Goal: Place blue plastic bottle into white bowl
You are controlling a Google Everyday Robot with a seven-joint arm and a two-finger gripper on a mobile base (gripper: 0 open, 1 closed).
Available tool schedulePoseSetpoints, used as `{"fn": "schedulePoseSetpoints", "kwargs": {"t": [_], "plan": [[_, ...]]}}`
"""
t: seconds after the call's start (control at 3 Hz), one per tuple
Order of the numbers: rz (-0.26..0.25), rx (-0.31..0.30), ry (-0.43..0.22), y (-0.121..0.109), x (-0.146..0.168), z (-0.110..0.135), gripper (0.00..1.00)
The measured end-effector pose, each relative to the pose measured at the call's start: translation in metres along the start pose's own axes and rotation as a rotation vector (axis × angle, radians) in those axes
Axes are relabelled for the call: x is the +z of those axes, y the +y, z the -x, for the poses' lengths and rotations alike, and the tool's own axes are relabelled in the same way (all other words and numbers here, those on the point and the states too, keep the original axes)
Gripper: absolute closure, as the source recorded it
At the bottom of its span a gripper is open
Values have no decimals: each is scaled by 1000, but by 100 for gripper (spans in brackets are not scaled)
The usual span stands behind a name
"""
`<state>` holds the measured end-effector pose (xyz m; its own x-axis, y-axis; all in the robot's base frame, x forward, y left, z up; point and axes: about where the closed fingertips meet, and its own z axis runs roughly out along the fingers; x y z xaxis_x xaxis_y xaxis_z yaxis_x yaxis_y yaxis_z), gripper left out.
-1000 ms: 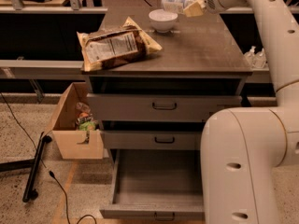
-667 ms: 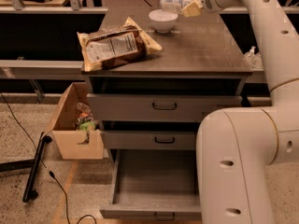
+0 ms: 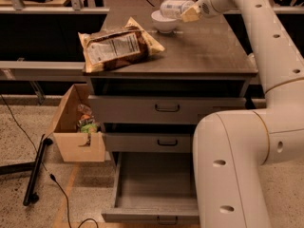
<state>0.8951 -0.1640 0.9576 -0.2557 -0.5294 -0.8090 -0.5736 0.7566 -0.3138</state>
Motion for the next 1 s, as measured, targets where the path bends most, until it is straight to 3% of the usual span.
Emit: {"fn": "schedulePoseSetpoints", "kwargs": {"t": [1.0], "plan": [[-39,-12,2,2,20,9,100]]}}
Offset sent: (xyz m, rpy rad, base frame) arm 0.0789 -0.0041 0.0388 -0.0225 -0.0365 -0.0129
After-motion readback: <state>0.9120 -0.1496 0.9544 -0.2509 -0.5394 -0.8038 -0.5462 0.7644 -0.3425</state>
